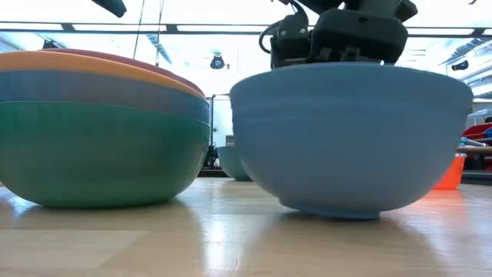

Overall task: Nest bowls inside each other
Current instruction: Stack the blue bowl on top of the pink bowl

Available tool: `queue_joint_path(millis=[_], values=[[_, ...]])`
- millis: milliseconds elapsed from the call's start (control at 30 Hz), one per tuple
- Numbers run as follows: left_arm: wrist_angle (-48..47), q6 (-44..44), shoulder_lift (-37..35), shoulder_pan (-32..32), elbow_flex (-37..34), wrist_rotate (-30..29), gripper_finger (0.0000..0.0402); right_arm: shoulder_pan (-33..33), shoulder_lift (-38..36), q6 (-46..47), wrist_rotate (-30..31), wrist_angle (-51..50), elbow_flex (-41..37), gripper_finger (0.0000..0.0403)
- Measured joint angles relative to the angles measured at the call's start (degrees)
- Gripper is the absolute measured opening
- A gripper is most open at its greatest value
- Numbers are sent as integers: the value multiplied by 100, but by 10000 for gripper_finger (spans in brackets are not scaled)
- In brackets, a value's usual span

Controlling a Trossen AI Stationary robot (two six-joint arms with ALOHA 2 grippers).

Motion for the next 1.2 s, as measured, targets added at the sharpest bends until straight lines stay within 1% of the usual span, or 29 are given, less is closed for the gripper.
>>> queue_joint_path(millis=[133, 267, 400, 500, 700, 867, 1000, 1200], values=[[-10, 0, -1, -1, 0, -1, 106, -55, -178, -53, 2, -25, -2, 3], [-20, 0, -1, -1, 0, -1, 106, -189, -577, -41, -4, 202, -2, 2], [-19, 0, -1, -1, 0, -3, 106, -297, -981, -165, -52, 853, -2, 1], [-19, 0, -1, -1, 0, -2, 106, -408, -1061, -363, -74, 1607, 0, 1], [-7, 0, -1, -1, 0, -3, 106, -678, -814, -649, -200, 2911, 0, 1], [27, 0, -1, 0, 0, -8, 106, -892, -529, -844, -211, 3686, 0, 0], [33, 0, -1, 0, 0, -14, 106, -1008, -210, -865, -374, 4327, 0, 0], [42, 0, -1, -1, 0, -10, 106, -1086, 280, -667, -587, 4793, 0, 0]])
